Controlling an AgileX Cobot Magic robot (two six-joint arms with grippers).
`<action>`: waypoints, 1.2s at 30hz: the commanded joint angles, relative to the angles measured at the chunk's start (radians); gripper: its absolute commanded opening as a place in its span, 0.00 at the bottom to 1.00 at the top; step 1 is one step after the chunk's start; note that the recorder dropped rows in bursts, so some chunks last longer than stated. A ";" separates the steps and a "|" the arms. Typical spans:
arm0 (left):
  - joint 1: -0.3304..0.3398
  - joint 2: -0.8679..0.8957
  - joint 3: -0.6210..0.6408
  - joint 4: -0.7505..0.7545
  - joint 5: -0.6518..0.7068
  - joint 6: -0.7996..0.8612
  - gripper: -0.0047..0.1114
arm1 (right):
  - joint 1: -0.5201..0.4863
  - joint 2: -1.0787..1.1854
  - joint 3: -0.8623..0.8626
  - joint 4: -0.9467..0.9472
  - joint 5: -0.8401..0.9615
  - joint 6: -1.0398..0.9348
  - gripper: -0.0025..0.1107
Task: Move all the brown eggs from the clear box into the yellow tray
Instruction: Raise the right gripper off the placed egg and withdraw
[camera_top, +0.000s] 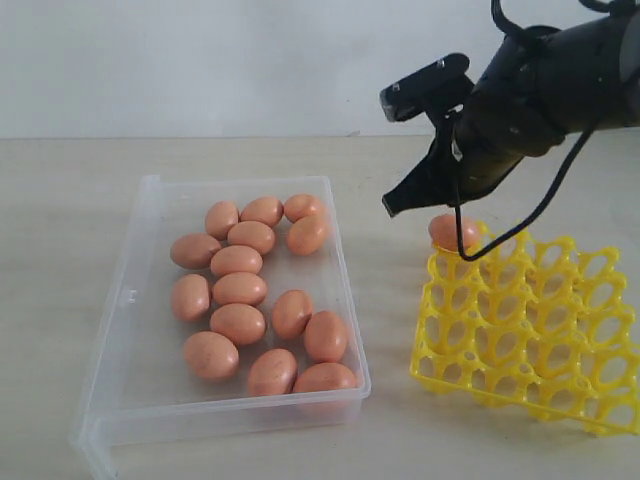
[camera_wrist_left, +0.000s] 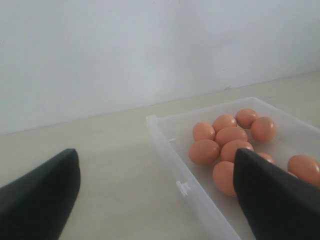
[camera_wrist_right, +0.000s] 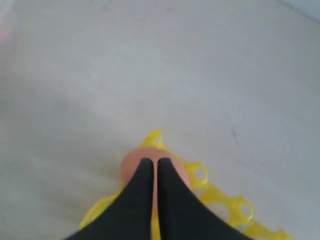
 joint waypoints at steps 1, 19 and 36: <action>-0.002 -0.004 0.004 -0.007 -0.007 -0.008 0.71 | -0.002 -0.003 0.066 0.041 -0.030 -0.006 0.02; -0.002 -0.004 0.004 -0.007 -0.007 -0.008 0.71 | -0.005 0.020 0.074 -0.254 0.027 0.250 0.02; -0.002 -0.004 0.004 -0.007 -0.007 -0.008 0.71 | -0.029 0.049 0.074 -0.219 0.087 0.199 0.02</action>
